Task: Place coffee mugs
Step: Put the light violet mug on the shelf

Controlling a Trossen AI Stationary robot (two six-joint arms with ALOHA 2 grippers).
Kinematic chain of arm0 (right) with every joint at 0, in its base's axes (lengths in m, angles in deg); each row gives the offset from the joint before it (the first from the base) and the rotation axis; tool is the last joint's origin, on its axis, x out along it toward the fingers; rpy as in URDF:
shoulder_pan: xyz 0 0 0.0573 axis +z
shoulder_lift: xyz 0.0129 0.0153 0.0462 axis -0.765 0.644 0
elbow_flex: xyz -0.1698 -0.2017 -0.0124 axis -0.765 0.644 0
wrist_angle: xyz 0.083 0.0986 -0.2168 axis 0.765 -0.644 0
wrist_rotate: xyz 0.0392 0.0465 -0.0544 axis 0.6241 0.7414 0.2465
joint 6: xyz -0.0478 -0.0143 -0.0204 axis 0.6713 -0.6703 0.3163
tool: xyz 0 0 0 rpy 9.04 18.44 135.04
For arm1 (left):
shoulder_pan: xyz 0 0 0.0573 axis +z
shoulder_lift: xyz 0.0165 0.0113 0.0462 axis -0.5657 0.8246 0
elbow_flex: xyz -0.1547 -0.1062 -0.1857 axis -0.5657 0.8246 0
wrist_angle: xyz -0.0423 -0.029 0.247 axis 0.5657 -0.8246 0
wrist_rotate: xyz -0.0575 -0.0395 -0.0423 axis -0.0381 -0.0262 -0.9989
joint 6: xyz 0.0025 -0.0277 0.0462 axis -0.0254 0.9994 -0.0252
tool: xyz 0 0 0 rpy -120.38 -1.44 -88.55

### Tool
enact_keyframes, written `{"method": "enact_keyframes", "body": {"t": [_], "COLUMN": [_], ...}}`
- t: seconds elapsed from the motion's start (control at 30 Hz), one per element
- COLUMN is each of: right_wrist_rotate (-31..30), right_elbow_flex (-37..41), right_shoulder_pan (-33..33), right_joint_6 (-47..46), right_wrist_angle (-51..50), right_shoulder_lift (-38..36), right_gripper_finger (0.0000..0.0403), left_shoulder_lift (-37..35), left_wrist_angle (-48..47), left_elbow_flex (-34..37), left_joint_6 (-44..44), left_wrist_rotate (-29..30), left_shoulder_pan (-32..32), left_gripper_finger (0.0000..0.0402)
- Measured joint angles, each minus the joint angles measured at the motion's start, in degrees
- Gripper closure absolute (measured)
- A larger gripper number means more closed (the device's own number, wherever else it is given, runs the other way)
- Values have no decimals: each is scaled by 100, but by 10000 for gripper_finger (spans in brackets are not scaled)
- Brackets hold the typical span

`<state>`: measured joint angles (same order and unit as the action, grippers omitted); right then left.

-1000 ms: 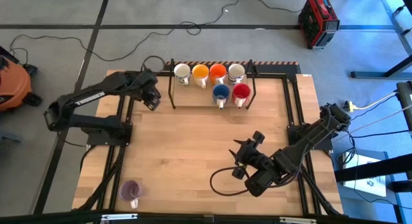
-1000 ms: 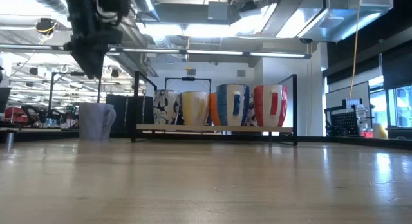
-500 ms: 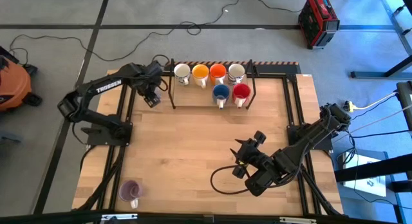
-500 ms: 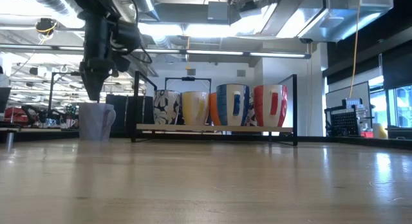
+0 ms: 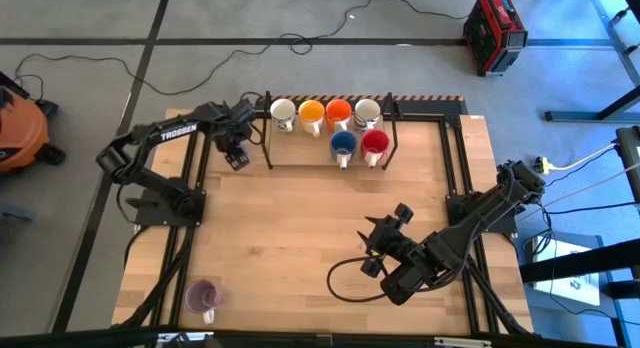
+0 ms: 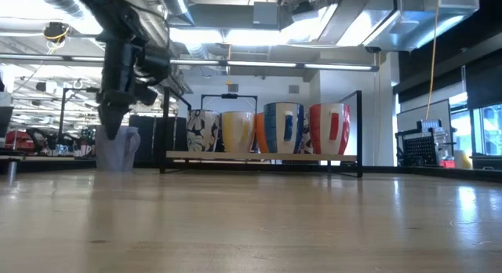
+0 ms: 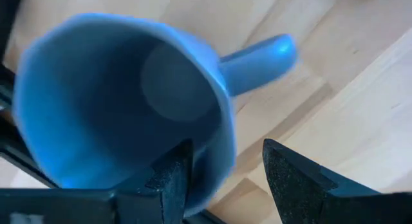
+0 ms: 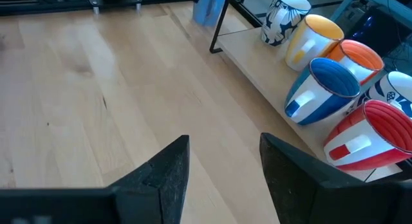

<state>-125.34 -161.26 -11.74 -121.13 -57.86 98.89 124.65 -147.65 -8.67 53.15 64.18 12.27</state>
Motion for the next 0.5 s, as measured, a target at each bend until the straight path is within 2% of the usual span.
{"method": "enact_keyframes", "body": {"t": [0.2, 0.5], "right_wrist_rotate": [0, 2], "right_elbow_flex": [0, 0], "right_shoulder_pan": [0, -44], "right_joint_6": [1, 19], "right_wrist_angle": [43, 68], "right_shoulder_lift": [2, 2], "right_gripper_finger": [226, 226], "left_shoulder_lift": [-157, -192], "left_wrist_angle": [97, 62], "left_elbow_flex": [331, 336], "left_joint_6": [-98, -86], "left_wrist_rotate": [-93, -286], "left_shoulder_pan": [4, -125], "left_gripper_finger": [249, 372]}}
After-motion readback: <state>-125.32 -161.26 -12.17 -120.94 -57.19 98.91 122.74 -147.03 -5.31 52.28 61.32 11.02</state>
